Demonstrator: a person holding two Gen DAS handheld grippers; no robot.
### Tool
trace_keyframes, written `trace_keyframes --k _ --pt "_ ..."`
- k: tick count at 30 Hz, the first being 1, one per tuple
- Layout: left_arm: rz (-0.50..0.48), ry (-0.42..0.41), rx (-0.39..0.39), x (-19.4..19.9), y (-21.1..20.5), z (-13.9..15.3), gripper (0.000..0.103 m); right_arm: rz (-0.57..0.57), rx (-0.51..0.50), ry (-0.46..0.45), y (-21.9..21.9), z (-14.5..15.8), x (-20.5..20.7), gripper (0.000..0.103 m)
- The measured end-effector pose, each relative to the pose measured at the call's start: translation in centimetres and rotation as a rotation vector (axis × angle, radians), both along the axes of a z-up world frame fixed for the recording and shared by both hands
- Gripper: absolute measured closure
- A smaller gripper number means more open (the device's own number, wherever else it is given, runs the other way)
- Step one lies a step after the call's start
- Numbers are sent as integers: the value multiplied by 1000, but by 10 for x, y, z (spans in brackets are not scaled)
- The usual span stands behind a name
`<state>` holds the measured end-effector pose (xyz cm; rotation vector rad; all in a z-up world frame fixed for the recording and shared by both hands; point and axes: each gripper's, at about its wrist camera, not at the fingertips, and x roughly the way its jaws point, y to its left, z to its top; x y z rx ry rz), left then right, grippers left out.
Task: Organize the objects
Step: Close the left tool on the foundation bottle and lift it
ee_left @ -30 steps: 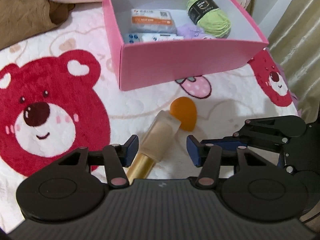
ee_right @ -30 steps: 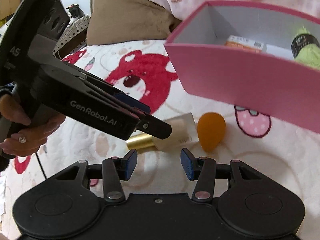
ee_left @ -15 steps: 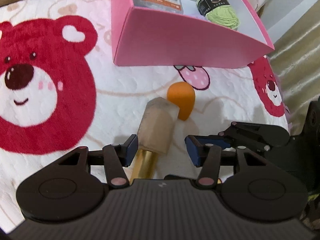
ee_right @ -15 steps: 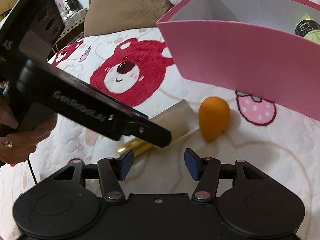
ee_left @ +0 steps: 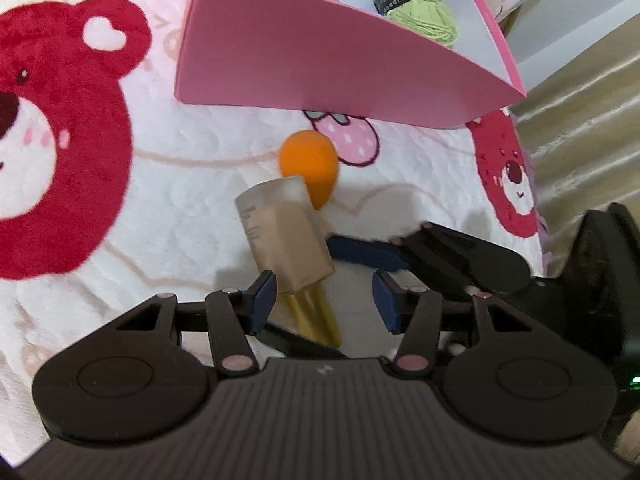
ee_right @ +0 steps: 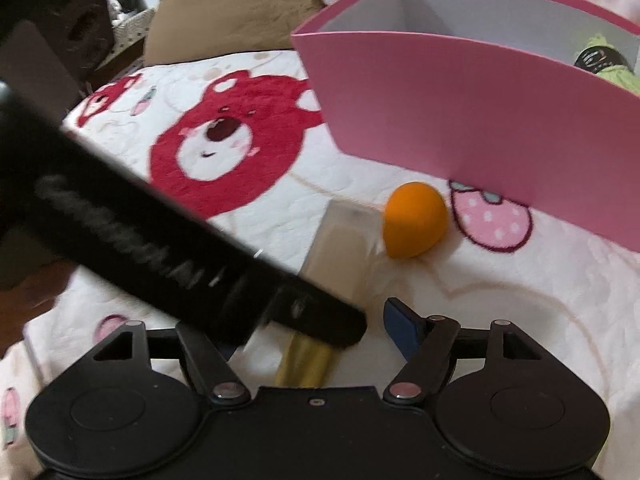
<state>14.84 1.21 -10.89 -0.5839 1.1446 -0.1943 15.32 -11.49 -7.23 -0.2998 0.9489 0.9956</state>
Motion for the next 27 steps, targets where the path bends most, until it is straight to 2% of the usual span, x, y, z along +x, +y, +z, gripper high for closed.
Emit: trace_keyframes --k 2,5,7,11,15,17,20,25,27 --pt "13 -10 8 0 0 1 52 -4 20 -15 -2 -1 1 29" --pt "49 -36 17 -1 4 5 53 -22 15 3 -8 -1 8 51" --pt "80 -55 4 -2 8 7 52 -42 44 68 -14 0 15 60" --pt "126 -40 28 -1 5 0 52 -92 71 166 -24 -2 24 62" --pt "157 -23 29 -2 0 -10 51 -159 137 338 -41 -9 39 62" --pt "175 -18 14 -3 -2 -15 51 -170 160 388 -47 -11 42 62" --pt "209 -13 3 -5 0 -20 55 -137 148 349 -47 -9 33 62" --pt "237 -28 3 -12 -1 -19 60 -65 104 221 -32 -6 26 63" --pt "246 -26 9 -13 -5 -19 60 -67 109 215 -31 -7 27 62"
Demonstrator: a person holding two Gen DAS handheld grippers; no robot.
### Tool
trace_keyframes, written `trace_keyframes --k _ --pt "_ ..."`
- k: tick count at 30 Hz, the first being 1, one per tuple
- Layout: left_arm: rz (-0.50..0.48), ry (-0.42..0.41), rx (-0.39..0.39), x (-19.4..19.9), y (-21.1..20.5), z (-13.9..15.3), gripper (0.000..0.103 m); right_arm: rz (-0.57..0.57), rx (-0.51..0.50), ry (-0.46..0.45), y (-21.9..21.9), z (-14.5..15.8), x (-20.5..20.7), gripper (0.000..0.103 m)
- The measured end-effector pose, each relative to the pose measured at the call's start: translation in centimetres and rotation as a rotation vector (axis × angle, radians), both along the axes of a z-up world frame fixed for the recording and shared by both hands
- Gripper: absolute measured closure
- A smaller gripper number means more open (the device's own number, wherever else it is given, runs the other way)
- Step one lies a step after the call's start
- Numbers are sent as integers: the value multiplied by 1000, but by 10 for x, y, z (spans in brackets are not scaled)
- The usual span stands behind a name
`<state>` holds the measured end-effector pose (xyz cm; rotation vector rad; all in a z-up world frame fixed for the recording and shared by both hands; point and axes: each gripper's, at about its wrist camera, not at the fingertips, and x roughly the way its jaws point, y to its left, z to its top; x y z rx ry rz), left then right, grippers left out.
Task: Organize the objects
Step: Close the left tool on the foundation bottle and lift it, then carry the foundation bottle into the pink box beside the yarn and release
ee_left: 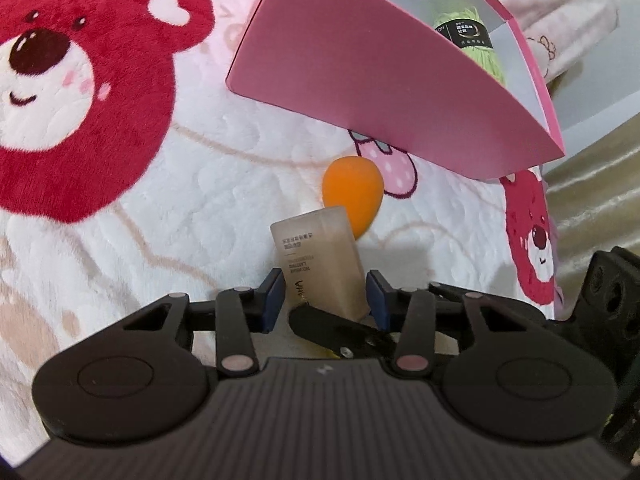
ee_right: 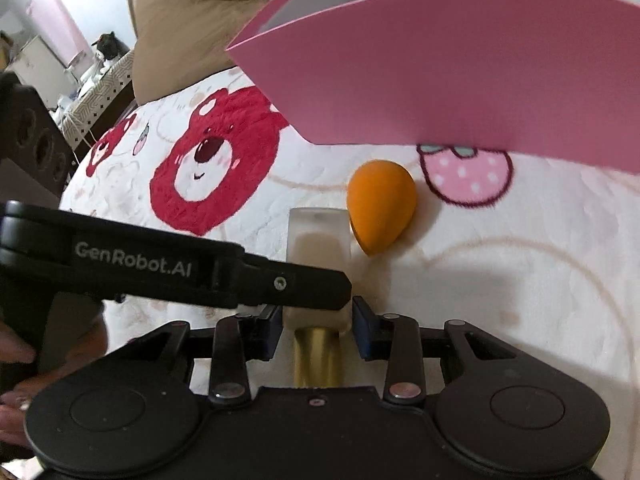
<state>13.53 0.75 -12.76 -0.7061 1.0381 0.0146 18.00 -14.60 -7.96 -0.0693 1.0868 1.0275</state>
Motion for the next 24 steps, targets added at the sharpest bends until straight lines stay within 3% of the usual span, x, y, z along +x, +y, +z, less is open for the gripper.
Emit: trace_keyframes --k 7,11,18,24 --pt "-43 24 8 -4 -15 16 61 -25 -16 20 -16 19 -9 62" --pt "-82 34 43 -7 -25 35 60 -25 -21 27 -21 34 -13 62" --pt "-109 2 29 -9 -23 72 60 -28 29 34 -29 68 -12 62" --pt "-155 -6 62 5 -32 107 60 -50 29 -21 -32 101 -8 62"
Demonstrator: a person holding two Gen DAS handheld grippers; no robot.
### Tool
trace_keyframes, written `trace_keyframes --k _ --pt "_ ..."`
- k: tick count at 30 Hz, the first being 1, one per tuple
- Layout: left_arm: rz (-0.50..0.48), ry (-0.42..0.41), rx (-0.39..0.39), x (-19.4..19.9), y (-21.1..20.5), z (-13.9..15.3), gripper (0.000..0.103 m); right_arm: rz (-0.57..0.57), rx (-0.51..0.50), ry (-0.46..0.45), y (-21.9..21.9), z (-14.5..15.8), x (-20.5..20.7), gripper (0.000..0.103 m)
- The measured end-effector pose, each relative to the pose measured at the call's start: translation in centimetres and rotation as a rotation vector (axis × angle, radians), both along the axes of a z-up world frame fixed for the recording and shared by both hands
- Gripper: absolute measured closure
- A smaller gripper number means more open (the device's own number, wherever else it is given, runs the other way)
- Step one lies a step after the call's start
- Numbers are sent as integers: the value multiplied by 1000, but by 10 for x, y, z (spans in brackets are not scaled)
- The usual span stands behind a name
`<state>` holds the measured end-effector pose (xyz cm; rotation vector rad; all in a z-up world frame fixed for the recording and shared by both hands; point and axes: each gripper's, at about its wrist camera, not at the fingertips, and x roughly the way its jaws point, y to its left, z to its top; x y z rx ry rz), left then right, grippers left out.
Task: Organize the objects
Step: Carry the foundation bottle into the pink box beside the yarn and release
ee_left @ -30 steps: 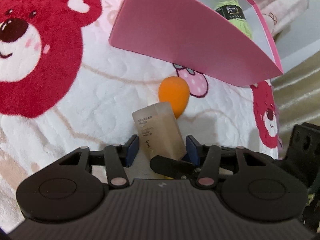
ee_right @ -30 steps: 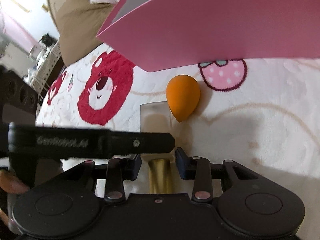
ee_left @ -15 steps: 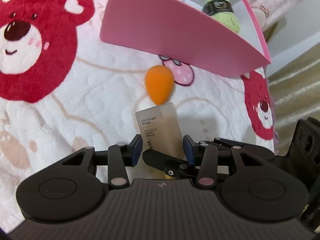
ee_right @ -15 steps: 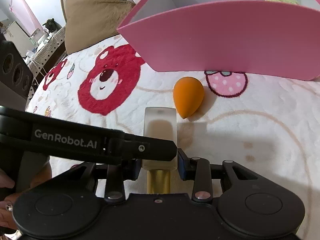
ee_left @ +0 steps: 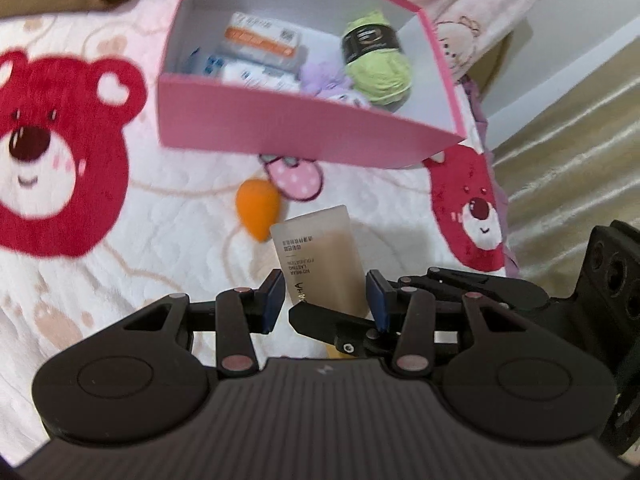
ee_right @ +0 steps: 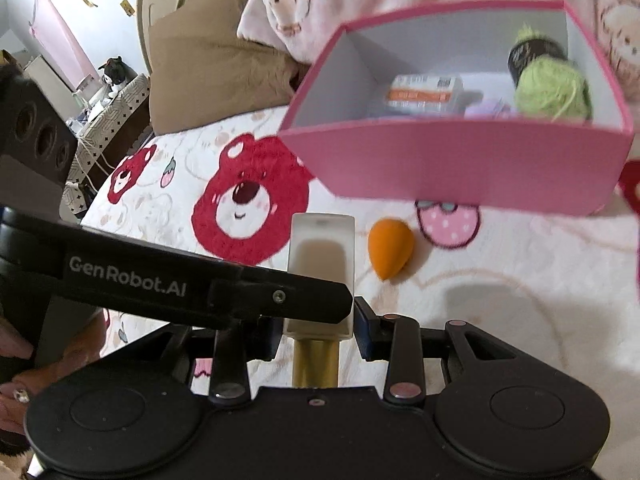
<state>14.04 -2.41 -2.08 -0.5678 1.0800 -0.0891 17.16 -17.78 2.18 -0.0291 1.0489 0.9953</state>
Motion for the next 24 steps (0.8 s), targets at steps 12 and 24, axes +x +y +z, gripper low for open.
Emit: trace_keyframes --k 12,24 --pt "-91 -75 91 65 -21 85 60 -92 38 -114 -12 79 54 62" --pt "-31 -127 100 152 -6 98 60 -132 -13 -131 17 92 144 62"
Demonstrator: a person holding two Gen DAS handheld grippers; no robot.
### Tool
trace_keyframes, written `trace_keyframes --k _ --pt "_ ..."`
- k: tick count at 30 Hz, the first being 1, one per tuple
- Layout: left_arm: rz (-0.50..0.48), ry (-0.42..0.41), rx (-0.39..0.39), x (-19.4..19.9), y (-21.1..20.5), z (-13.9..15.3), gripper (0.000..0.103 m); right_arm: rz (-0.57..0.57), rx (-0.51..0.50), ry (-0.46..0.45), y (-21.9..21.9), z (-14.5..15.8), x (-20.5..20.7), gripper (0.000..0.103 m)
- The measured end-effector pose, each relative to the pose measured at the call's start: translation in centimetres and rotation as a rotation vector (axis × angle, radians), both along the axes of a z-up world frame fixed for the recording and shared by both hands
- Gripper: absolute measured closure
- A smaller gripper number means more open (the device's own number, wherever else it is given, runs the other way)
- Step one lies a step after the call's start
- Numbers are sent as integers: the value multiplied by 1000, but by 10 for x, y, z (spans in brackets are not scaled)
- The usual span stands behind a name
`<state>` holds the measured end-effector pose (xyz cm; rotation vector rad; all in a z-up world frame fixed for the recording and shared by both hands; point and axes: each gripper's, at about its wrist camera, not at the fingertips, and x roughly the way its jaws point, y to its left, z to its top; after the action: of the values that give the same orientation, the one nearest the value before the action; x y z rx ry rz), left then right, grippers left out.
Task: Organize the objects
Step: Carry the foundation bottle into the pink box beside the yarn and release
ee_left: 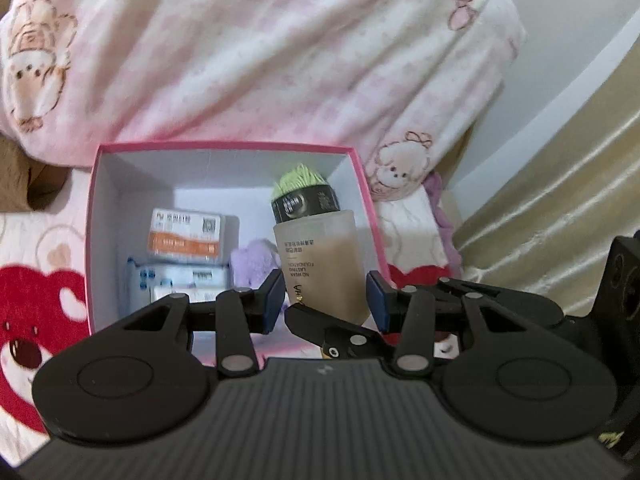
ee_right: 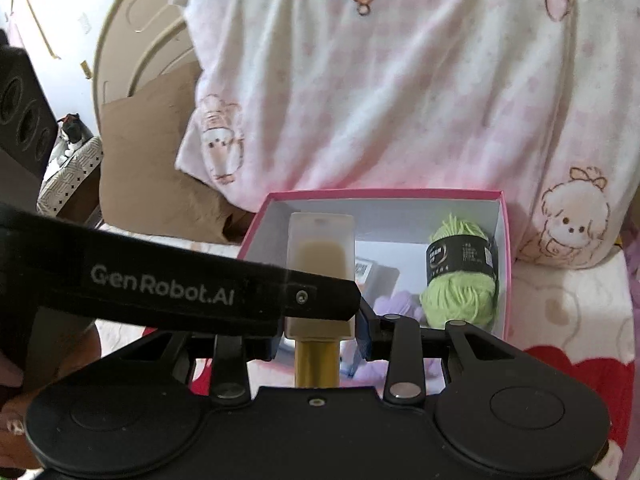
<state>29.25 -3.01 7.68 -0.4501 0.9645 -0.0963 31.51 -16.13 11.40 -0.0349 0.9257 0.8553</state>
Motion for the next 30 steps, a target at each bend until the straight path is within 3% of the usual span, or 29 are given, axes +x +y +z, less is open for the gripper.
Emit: trace_keyframes --k 5,8,16,21,24,30 --pt "10 18 -33 37 10 -32 60 -18 -41 3 14 -29 29 62" --pt "77 43 -78 51 19 -54 60 -44 -1 53 17 -49 45 62" --pt "88 93 -57 78 31 -95 60 -25 -86 34 45 -93 62 62" --pt "27 105 -58 97 36 -116 60 -40 -135 34 55 -109 73 62" --pt "29 98 -47 102 37 -121 60 -30 -163 32 63 -116 78 62" --pt "72 159 -105 111 51 -142 61 8 -196 47 72 -127 83 57"
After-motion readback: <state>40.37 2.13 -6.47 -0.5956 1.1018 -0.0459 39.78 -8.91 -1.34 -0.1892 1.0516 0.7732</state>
